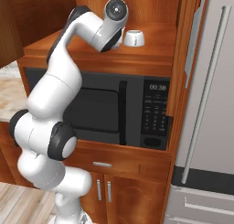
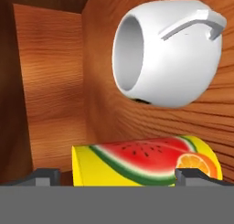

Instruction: There is a tray on the dining counter. Grab the cup, mug, and pitcher and place them on the tray. The pitcher may be placed next to the tray if it cannot fit the tray.

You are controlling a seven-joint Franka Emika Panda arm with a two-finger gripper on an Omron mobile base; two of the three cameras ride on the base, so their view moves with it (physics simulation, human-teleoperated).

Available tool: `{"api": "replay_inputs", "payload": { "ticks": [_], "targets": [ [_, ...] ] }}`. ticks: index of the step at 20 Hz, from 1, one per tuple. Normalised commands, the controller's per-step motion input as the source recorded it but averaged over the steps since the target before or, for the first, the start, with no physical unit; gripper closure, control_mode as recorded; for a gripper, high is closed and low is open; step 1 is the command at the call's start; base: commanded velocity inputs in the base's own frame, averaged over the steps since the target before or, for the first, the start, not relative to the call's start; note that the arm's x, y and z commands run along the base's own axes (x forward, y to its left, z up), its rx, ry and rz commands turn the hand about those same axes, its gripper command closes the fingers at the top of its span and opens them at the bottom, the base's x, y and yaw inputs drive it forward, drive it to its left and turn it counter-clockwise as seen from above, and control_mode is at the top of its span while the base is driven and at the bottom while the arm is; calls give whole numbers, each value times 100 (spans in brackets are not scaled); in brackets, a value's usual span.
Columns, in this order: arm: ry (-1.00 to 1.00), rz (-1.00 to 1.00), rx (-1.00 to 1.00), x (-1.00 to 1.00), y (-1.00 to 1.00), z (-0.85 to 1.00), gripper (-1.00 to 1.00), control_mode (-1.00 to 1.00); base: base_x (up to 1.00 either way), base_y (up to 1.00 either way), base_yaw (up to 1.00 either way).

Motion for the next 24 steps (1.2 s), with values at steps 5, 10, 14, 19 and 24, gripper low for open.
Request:
{"api": "replay_inputs", "payload": {
  "ticks": [5,10,14,19,24],
  "targets": [
    [5,0,0,19,0,0,-100,-100,0,0,0],
    [12,4,0,0,0,0,-100,-100,0,0,0],
    [7,4,0,0,0,0,100,-100,0,0,0],
    [1,1,0,0,0,-3,100,-100,0,0,0],
    [-17,0,3,-6,0,-15,100,-100,0,0,0]
  ]
}}
